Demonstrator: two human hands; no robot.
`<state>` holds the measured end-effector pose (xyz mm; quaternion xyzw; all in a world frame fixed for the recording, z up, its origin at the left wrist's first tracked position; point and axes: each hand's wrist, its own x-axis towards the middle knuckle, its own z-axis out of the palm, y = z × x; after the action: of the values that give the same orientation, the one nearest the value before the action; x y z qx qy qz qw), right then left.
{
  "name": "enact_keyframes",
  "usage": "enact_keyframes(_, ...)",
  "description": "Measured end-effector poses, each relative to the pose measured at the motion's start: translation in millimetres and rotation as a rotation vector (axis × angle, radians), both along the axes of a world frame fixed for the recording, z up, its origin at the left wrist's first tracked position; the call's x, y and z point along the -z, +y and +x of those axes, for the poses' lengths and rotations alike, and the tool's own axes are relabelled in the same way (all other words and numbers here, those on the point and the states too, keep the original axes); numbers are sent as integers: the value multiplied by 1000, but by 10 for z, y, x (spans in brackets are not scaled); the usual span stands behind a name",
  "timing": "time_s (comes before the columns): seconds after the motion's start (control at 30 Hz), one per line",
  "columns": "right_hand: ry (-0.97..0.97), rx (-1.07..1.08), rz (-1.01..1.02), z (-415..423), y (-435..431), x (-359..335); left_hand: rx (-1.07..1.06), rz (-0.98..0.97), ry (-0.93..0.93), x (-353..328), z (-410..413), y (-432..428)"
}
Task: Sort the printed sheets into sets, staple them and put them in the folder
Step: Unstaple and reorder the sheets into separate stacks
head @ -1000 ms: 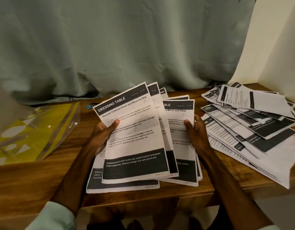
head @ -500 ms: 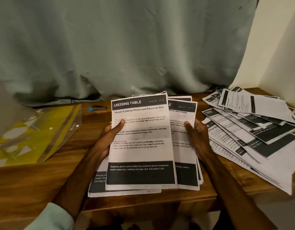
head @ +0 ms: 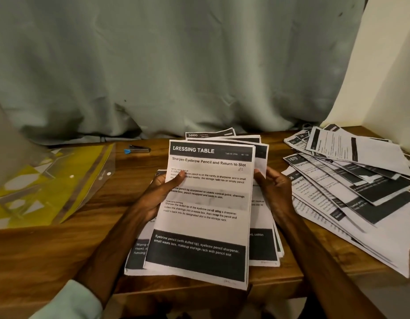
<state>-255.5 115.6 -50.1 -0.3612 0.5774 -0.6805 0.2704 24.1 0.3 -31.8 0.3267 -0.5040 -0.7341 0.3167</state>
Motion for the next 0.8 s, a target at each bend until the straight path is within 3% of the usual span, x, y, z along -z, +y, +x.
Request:
enact_keyframes(0.13, -67, 48, -11, 1, 21, -15, 49, -21, 23, 28, -6, -2)
enact_keyframes(0.43, 16, 21, 79, -30, 0, 25, -20, -49, 3, 0, -22, 27)
enact_keyframes(0.63, 9, -32, 137, -12, 88, -18, -95, -253, -283, -71, -96, 83)
enact_keyframes(0.8, 20, 29, 248, -43, 155, -48, -113, -497, -412, -316, -199, 205)
